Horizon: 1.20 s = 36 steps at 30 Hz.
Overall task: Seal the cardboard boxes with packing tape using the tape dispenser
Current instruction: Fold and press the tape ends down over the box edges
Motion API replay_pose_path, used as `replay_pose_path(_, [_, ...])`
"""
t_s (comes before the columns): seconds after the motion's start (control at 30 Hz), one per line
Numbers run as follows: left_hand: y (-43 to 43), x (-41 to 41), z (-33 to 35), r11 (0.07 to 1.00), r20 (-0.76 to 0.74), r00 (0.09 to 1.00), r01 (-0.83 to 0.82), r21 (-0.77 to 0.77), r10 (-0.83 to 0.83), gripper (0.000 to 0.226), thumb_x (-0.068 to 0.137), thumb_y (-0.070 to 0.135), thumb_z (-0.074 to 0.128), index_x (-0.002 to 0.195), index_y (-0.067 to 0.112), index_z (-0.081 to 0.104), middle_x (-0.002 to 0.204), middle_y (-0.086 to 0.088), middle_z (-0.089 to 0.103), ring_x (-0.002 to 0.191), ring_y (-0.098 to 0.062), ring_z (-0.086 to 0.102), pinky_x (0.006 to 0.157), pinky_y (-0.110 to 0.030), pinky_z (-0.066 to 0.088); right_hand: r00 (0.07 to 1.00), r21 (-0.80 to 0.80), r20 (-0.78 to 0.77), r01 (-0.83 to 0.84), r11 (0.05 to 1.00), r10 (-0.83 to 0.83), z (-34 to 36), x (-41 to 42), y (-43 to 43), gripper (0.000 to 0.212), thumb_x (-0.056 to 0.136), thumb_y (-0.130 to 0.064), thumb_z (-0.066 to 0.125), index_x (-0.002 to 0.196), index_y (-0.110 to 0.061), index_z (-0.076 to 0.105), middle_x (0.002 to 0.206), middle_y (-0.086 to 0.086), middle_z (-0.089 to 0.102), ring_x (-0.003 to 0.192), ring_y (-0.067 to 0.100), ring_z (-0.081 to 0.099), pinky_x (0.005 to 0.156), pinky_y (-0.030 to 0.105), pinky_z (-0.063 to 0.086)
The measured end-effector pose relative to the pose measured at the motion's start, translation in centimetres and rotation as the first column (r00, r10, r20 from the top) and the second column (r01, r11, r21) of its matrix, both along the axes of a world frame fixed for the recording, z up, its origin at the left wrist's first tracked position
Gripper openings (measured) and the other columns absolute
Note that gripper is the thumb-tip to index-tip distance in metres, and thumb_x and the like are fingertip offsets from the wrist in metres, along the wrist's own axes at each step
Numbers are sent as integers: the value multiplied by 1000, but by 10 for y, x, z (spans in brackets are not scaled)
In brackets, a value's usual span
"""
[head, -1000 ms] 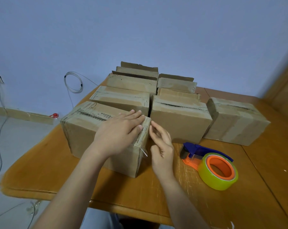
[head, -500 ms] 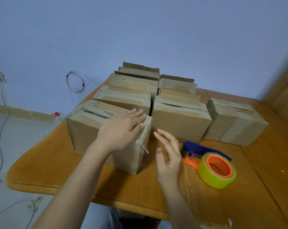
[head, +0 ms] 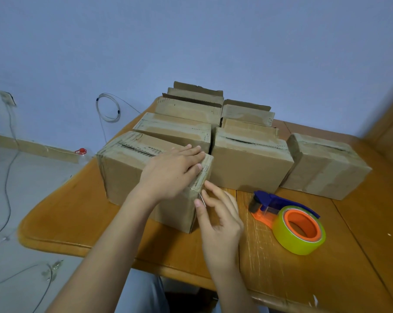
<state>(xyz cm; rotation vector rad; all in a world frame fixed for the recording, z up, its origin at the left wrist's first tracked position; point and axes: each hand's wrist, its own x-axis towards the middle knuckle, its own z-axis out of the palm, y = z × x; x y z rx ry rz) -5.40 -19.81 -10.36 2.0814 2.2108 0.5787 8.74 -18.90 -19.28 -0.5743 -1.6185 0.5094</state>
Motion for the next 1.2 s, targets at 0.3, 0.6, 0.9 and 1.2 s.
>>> replay_pose_path(0.3, [-2,0,-1,1000,-16,1000,3,14,-3,46,104,38,27,149,28,30,158,12,20,146,-3,13,116,-26,11,993,-174,-93,-88,981,72,5,2,-1,10,83,-22,64,86,-17,72,108,-13,68,106,8,61,90,16,44])
replay_pose_path(0.6, [-1,-1,0,1000,-45,999,28,-1,-28,48,104,37,27,151,25,28,159,9,19,147,-7,12,117,-27,12,980,-395,-36,-193,898,194,31,10,29,68,57,-9,87,110,-34,54,120,-10,56,117,7,51,100,28,43])
replay_pose_path(0.9, [-1,2,2,1000,-63,998,9,-6,-9,48,104,39,27,151,26,28,159,8,19,147,-9,12,118,-31,14,807,-348,467,-208,914,362,77,6,77,144,46,-29,94,140,-59,-11,155,-8,8,143,18,11,111,41,22])
replay_pose_path(1.2, [0,4,4,1000,22,999,-28,13,28,47,104,36,29,149,24,31,159,5,22,147,-11,14,117,-31,13,942,-266,247,-159,951,227,39,22,47,68,86,-50,55,143,-56,18,147,-10,35,137,5,28,112,31,30])
